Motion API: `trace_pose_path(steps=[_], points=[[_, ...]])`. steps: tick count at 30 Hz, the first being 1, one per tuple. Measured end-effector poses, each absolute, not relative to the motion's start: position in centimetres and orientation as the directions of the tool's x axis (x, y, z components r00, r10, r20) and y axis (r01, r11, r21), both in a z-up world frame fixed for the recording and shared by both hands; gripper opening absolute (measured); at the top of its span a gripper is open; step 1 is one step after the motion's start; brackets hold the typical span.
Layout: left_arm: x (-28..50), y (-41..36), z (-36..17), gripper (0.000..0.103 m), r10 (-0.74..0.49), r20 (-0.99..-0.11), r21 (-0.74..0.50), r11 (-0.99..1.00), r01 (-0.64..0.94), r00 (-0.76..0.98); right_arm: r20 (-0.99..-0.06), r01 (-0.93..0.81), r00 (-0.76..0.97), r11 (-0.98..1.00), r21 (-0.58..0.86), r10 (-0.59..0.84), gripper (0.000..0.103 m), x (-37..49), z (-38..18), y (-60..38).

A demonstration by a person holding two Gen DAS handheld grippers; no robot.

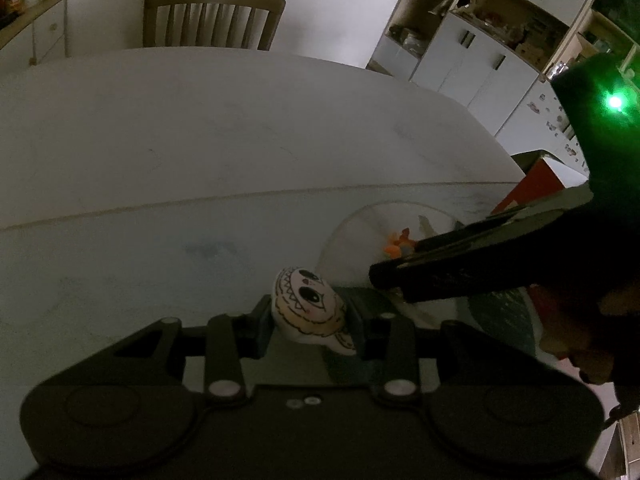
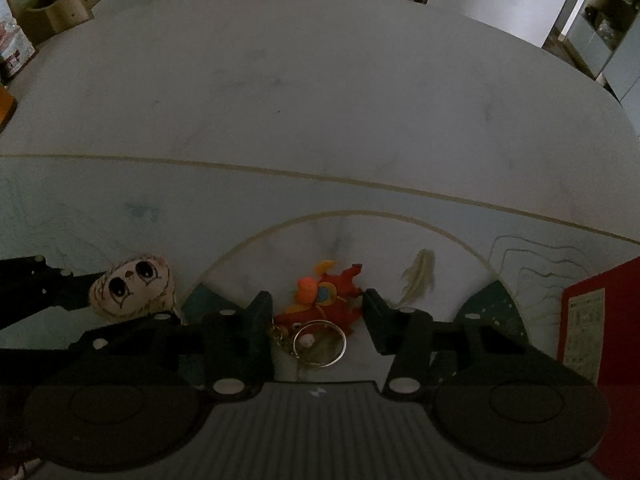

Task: Organize objects
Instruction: 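Grasp the red dragon keychain with the right gripper while the left grasps the white face plush, then carry the red dragon and white face plush over the shoebox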

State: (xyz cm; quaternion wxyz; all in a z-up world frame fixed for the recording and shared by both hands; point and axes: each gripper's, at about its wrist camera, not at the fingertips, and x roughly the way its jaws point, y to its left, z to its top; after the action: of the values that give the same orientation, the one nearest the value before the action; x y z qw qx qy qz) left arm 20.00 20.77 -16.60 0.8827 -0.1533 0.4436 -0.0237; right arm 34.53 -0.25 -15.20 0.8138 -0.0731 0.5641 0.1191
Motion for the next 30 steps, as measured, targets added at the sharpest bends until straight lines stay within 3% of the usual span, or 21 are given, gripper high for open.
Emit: trace_pose_path(steps=[12,30], points=[[18.3,19.1,-14.5,0.037,-0.198,-0.787,-0.314,0.944,-0.103,0.585,-0.926,-0.263,0.318,0.957,0.12,0.204,0.047,30.5,-13.7,-2.5],[16.3,10.0,-7.3,0.037,-0.295,-0.763,-0.345,0.938,0.025,0.576,-0.852,-0.205,0.414,0.945,0.255,0.319,0.047,22.0,-4.5,-11.8]])
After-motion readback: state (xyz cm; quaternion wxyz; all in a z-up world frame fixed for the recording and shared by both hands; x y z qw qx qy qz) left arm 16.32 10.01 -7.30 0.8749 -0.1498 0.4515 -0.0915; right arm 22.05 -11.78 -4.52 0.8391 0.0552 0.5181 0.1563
